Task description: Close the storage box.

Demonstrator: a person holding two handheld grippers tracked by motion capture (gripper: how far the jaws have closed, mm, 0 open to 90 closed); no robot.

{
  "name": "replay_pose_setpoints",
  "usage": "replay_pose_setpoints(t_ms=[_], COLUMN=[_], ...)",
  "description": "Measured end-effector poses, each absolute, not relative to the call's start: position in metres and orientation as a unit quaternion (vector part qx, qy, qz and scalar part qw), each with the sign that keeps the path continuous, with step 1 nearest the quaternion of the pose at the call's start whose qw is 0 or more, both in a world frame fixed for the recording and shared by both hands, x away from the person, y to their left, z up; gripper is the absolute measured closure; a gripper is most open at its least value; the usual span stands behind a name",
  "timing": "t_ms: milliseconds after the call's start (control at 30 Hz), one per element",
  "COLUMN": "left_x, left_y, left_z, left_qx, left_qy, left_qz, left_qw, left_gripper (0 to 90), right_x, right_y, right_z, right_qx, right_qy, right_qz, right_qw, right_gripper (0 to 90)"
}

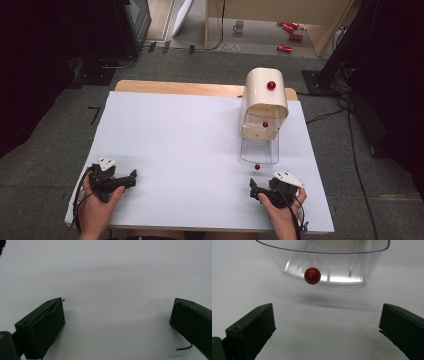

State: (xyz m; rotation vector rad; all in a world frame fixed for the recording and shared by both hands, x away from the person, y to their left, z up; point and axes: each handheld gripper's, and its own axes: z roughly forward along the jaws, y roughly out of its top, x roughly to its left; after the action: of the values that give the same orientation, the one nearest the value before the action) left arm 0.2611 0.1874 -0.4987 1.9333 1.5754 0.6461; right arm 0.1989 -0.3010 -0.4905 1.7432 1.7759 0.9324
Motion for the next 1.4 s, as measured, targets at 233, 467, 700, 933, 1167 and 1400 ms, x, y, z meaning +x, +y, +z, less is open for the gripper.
replay_pose_setpoints(t_ms=[233, 467, 700, 933, 1167, 1400], left_x=[0.261, 0.261, 0.261, 0.261, 0.261, 0.261], left_y=[0.187, 0.187, 0.187, 0.187, 0.187, 0.187], left_z=[-0.499, -0.499, -0.499, -0.499, -0.499, -0.499], left_qx=[0.721, 0.721, 0.721, 0.721, 0.721, 0.721], left_qy=[0.587, 0.587, 0.587, 0.587, 0.587, 0.587], left_qz=[0.241, 0.241, 0.241, 0.241, 0.241, 0.241], left_qw=[0.279, 0.279, 0.279, 0.279, 0.279, 0.279], left_gripper=[0.0, 0.0, 0.0, 0.0, 0.0, 0.0], right_x=[0.202, 0.207, 0.215, 0.22, 0.218, 0.225], right_y=[-0.294, -0.288, -0.287, -0.282, -0.286, -0.29], right_z=[-0.494, -0.493, -0.494, -0.492, -0.484, -0.47], right_qx=[0.636, 0.633, 0.635, 0.628, 0.626, 0.627], right_qy=[0.644, 0.636, 0.633, 0.64, 0.638, 0.629], right_qz=[0.33, 0.353, 0.357, 0.354, 0.36, 0.37], right_qw=[0.268, 0.264, 0.262, 0.265, 0.268, 0.271], right_gripper=[39.1, 60.8, 68.0, 74.8, 75.1, 75.1])
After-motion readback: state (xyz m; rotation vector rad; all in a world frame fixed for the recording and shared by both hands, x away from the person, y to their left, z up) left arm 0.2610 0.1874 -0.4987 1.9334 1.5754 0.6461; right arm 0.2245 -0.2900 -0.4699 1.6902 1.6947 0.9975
